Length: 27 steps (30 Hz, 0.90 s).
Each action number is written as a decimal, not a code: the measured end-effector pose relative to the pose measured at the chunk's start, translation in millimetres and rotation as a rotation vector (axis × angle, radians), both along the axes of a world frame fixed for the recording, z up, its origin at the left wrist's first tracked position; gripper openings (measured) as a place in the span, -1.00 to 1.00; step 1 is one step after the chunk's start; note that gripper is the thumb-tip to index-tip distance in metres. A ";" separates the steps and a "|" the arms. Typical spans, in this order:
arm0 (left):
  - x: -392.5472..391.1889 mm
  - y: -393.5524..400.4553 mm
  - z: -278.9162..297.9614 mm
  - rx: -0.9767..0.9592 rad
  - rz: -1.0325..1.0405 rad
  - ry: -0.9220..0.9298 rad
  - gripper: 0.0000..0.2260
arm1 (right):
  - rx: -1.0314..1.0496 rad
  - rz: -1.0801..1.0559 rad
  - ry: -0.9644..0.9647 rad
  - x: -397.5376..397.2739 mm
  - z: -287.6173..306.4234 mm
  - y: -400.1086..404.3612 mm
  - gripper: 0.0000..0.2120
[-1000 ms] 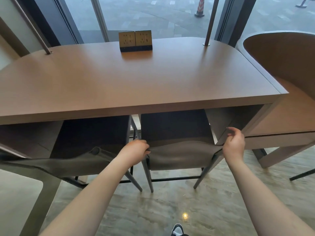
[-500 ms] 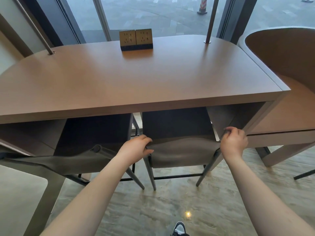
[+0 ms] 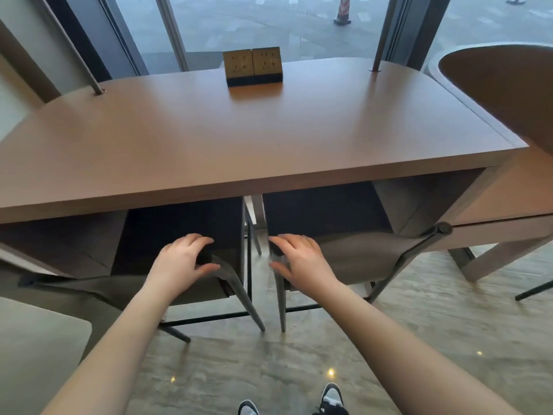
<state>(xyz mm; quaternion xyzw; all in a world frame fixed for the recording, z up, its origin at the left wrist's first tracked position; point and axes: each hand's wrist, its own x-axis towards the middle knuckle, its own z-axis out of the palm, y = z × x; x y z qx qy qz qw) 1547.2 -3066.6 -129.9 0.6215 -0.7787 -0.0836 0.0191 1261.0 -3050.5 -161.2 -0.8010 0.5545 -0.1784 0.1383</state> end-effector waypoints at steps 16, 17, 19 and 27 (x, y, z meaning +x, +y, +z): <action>7.0 2.1 -31.3 0.034 0.010 -0.019 -0.67 | 0.038 -0.166 0.146 42.2 8.2 -3.1 -0.76; 5.9 2.5 -31.1 0.032 0.015 -0.016 -0.67 | 0.045 -0.172 0.143 42.2 7.7 -2.5 -0.77; 4.4 3.1 -30.9 0.035 0.020 -0.011 -0.67 | 0.059 -0.188 0.134 41.6 6.9 -2.7 -0.79; 3.1 2.6 -29.7 0.025 0.028 0.002 -0.67 | 0.074 -0.226 0.109 45.4 7.8 -3.1 -0.82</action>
